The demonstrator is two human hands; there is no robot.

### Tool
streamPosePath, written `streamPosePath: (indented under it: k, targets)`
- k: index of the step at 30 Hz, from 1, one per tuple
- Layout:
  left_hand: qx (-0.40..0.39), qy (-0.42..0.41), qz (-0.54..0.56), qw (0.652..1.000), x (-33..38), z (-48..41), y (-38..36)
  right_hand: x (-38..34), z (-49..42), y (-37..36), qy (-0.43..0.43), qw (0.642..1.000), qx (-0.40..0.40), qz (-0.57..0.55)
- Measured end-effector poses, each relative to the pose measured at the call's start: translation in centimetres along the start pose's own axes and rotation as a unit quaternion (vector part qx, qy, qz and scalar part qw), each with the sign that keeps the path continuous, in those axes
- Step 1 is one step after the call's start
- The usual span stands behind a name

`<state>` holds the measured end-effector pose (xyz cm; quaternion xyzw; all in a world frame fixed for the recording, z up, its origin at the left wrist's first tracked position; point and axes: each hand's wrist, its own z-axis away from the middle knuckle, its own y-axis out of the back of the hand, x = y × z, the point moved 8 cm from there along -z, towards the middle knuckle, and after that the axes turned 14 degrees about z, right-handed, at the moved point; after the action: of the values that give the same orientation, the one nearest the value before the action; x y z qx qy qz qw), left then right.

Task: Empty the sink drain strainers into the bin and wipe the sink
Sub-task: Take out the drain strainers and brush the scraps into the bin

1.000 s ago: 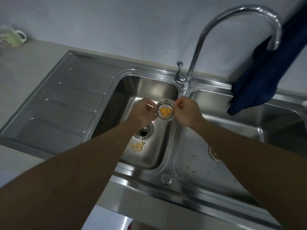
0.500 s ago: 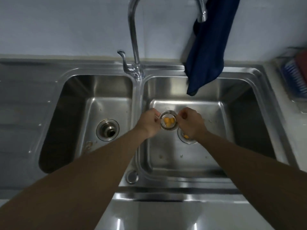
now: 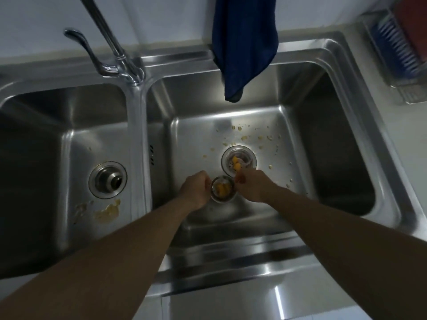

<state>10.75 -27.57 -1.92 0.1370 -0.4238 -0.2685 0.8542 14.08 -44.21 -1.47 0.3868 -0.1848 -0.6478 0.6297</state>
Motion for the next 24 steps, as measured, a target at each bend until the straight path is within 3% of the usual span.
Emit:
streamPosePath:
  k: [10, 16, 24]
  targets:
    - [-0.025, 0.016, -0.003, 1.0, -0.9, -0.9, -1.1, 1.8, -0.5, -1.8, -0.009, 0.998, -0.056, -0.012]
    - [-0.001, 0.011, 0.024, 1.0, 0.9, -3.5, -0.1, 4.2, -1.9, -0.1, -0.051, 0.998, 0.008, -0.026]
    - [0.024, -0.047, -0.045, 0.998, 4.8, -8.5, -1.3, 7.6, -4.8, 1.7, -0.128, 0.983, 0.127, -0.035]
